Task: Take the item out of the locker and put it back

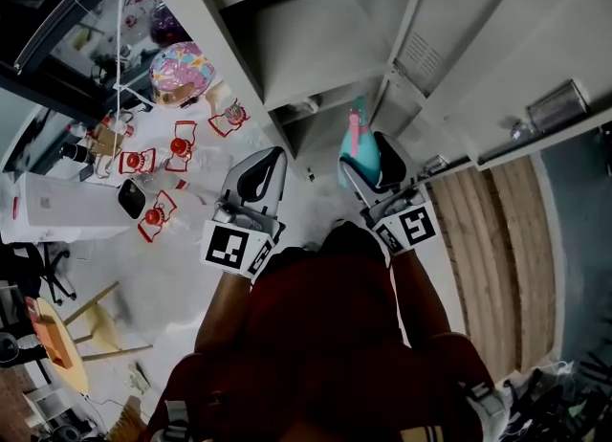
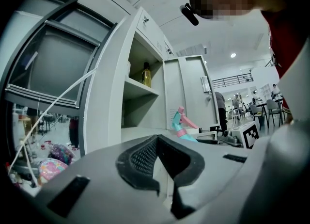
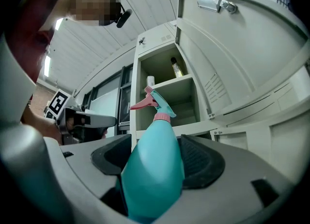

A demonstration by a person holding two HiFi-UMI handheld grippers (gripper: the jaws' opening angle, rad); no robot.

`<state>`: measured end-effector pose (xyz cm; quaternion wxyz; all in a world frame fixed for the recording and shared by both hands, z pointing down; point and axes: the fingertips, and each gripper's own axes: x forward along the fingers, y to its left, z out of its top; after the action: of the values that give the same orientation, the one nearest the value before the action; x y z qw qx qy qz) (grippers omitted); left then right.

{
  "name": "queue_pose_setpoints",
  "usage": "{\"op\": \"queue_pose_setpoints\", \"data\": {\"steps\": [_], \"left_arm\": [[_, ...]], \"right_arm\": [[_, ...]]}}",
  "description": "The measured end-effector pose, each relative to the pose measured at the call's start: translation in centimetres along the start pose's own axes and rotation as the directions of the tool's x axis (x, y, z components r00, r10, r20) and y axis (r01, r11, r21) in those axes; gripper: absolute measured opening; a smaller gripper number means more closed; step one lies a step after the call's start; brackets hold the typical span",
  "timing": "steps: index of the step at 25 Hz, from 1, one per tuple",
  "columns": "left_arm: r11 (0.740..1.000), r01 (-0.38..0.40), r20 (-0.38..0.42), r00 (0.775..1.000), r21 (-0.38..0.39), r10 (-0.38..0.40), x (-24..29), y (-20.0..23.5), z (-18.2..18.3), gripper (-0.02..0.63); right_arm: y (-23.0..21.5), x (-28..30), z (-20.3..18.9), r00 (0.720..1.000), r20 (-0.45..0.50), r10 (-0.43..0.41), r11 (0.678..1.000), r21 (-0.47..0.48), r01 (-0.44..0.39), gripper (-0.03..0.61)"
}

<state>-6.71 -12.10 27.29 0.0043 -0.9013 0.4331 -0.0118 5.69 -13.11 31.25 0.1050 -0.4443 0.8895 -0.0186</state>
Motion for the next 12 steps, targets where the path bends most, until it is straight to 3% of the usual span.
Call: {"op": "queue_pose_setpoints", "data": {"steps": [12], "left_arm": [[0.99, 0.135, -0.036, 0.99, -0.027, -0.136, -0.9, -0.4, -2.9, 0.006]], "right_arm": [[1.2, 0.2, -1.6, 0.998, 0.013, -0.069, 0.996, -0.059, 0.07, 0.318]]}}
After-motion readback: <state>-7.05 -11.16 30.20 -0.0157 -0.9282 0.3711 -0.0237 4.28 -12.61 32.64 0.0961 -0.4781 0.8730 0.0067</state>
